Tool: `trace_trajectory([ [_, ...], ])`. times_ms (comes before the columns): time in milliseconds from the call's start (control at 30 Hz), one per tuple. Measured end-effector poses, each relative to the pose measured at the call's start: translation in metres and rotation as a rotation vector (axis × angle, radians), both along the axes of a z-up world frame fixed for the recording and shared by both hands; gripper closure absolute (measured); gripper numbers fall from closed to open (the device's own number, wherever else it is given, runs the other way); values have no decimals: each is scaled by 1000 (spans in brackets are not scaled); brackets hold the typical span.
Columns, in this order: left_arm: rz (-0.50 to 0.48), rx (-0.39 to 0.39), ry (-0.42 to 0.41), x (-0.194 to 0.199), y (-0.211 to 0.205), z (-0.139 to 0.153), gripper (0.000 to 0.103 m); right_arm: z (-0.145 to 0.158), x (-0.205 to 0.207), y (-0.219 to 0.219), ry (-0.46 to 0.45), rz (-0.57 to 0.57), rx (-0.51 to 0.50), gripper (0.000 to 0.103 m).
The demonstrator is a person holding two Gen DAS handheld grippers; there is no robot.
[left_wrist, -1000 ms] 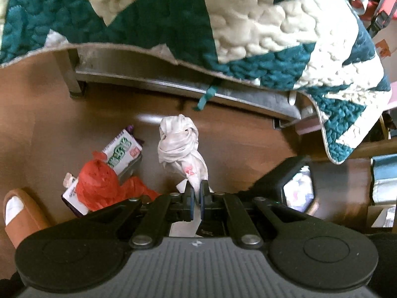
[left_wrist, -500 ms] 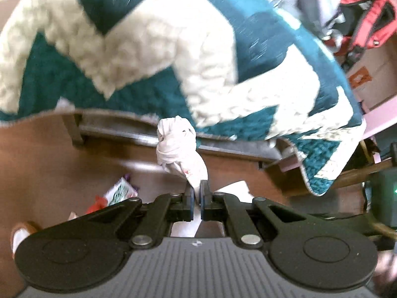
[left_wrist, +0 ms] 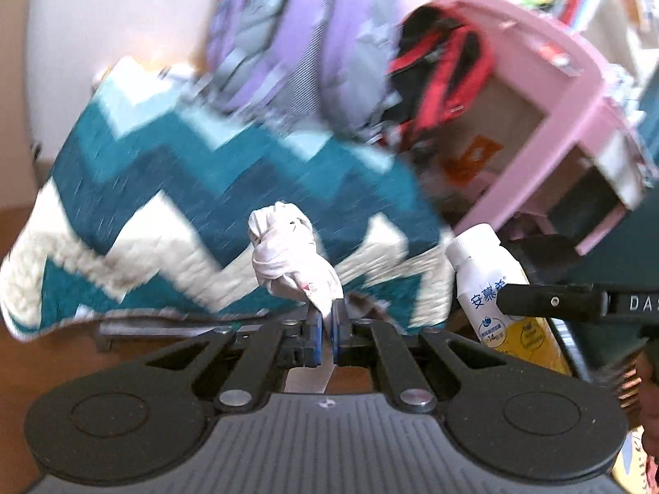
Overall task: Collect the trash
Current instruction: 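Carry the tissue and bottle toward the teal bin with both tools, then open the left tool over the teal bin while the right tool releases the bottle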
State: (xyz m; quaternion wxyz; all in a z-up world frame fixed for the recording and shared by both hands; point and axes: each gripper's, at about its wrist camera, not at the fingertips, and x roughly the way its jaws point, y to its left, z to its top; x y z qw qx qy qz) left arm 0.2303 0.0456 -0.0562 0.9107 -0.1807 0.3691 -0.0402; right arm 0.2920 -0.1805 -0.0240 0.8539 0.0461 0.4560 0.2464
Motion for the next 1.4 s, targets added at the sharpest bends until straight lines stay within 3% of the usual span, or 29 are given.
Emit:
trace_trajectory([
  [133, -37, 55, -99, -12, -31, 47, 99, 47, -18, -39, -60, -47, 57, 53],
  [200, -40, 38, -120, -15, -43, 65, 99, 62, -24, -63, -54, -67, 97, 53],
  [433, -143, 49, -140, -21, -109, 96, 99, 64, -53, -129, 52, -124, 280, 53],
  [567, -187, 25, -138, -21, -139, 109, 99, 82, -67, -160, 14, -163, 330, 53],
  [700, -259, 44, -220, -12, -175, 155, 99, 119, -71, -192, -79, -220, 344, 53],
  [867, -384, 78, -330, 5, -232, 223, 99, 186, -66, -243, -248, -335, 289, 53],
  [1033, -488, 99, -400, 32, -297, 267, 99, 235, -51, -296, -368, -469, 170, 53],
  [1200, -575, 54, -396, 60, -358, 280, 99, 238, -25, -348, -363, -598, 47, 53],
  [1400, -629, 17, -333, 105, -420, 276, 99, 210, 19, -381, -284, -626, -100, 53],
])
